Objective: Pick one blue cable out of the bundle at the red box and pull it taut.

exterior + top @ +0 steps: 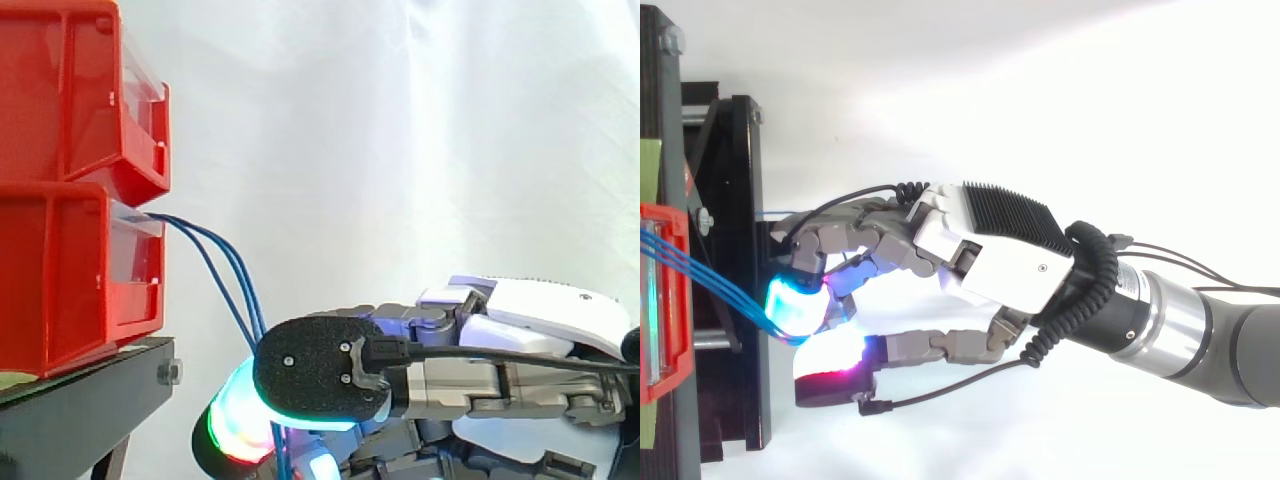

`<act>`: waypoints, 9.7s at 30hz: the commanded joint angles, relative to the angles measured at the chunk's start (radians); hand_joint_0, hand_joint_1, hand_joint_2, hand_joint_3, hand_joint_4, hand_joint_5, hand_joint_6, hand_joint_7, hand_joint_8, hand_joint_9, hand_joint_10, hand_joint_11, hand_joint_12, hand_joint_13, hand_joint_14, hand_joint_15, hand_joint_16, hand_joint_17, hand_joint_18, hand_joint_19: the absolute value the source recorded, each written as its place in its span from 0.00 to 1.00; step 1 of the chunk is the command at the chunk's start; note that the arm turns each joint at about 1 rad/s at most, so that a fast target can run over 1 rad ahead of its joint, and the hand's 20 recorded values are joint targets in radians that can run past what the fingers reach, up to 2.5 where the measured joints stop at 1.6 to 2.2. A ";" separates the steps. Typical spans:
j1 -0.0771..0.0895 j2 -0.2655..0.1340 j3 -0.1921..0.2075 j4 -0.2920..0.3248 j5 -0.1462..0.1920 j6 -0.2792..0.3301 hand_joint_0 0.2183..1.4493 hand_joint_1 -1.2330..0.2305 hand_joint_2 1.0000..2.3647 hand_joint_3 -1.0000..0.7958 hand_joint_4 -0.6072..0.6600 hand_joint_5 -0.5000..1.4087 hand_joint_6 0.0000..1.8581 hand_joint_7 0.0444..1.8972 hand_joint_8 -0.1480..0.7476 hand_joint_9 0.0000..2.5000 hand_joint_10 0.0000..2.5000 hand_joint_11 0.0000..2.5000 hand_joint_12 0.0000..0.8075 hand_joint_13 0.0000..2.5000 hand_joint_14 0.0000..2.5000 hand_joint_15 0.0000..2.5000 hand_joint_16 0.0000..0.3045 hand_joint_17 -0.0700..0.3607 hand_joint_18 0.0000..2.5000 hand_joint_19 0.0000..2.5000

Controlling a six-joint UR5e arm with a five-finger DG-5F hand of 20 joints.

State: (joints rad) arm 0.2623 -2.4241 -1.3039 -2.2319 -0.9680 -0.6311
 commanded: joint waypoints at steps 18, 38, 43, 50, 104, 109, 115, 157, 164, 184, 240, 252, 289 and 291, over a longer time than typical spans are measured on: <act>0.005 0.030 0.009 -0.040 0.006 0.033 0.30 0.32 0.02 0.57 0.50 0.18 0.46 0.67 0.54 0.39 0.01 0.56 0.55 0.23 0.00 0.11 0.21 0.49 0.22 0.12; 0.000 0.148 0.028 -0.437 0.015 0.202 0.31 0.30 0.02 0.59 0.50 0.18 0.46 0.69 0.52 0.38 0.01 0.58 0.53 0.23 0.00 0.11 0.20 0.47 0.22 0.12; -0.002 0.169 0.028 -0.518 0.015 0.232 0.31 0.29 0.02 0.59 0.50 0.18 0.47 0.68 0.52 0.37 0.01 0.59 0.53 0.23 0.00 0.11 0.20 0.47 0.22 0.12; -0.003 0.197 0.028 -0.572 0.015 0.243 0.32 0.28 0.02 0.59 0.51 0.18 0.47 0.70 0.52 0.37 0.01 0.59 0.53 0.23 0.00 0.11 0.20 0.47 0.22 0.12; 0.002 0.226 0.037 -0.632 0.028 0.303 0.37 0.18 0.01 0.35 0.59 0.14 0.49 0.63 0.53 0.27 0.01 0.60 0.52 0.19 0.00 0.10 0.20 0.48 0.22 0.08; 0.002 0.226 0.037 -0.632 0.028 0.304 0.28 0.19 0.00 0.28 0.60 0.14 0.48 0.62 0.53 0.27 0.01 0.59 0.53 0.19 0.00 0.10 0.21 0.49 0.21 0.09; 0.002 0.226 0.037 -0.632 0.028 0.303 0.23 0.24 0.00 0.28 0.62 0.15 0.48 0.62 0.56 0.29 0.00 0.59 0.56 0.19 0.00 0.10 0.22 0.51 0.21 0.11; 0.002 0.226 0.071 -0.657 0.029 0.329 0.24 0.36 0.00 0.28 0.62 0.18 0.45 0.61 0.56 0.34 0.01 0.58 0.56 0.21 0.00 0.11 0.21 0.50 0.21 0.13; 0.002 0.226 0.071 -0.684 0.049 0.321 0.24 0.37 0.00 0.28 0.62 0.18 0.45 0.60 0.56 0.34 0.01 0.58 0.56 0.20 0.00 0.11 0.21 0.49 0.20 0.13; 0.002 0.226 0.071 -0.693 0.049 0.324 0.28 0.36 0.00 0.32 0.62 0.18 0.43 0.62 0.54 0.34 0.01 0.57 0.55 0.20 0.00 0.11 0.20 0.49 0.19 0.14; 0.009 0.227 0.071 -0.744 0.045 0.596 0.28 0.29 0.02 0.54 0.59 0.21 0.45 0.71 0.60 0.36 0.00 0.48 0.64 0.22 0.00 0.10 0.26 0.57 0.24 0.11; 0.009 0.227 0.071 -0.753 0.043 0.725 0.28 0.29 0.00 0.55 0.60 0.21 0.45 0.72 0.60 0.33 0.00 0.44 0.64 0.21 0.00 0.10 0.26 0.57 0.23 0.11; 0.009 0.227 0.071 -0.719 0.040 0.735 0.29 0.28 0.00 0.56 0.61 0.21 0.45 0.71 0.61 0.34 0.00 0.43 0.63 0.21 0.00 0.09 0.25 0.56 0.23 0.09; 0.009 0.227 0.071 -0.719 0.040 0.735 0.29 0.28 0.00 0.56 0.60 0.21 0.45 0.71 0.61 0.34 0.00 0.43 0.63 0.21 0.00 0.09 0.25 0.56 0.22 0.09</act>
State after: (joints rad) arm 0.2715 -2.1967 -1.2335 -2.9514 -0.9281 0.1043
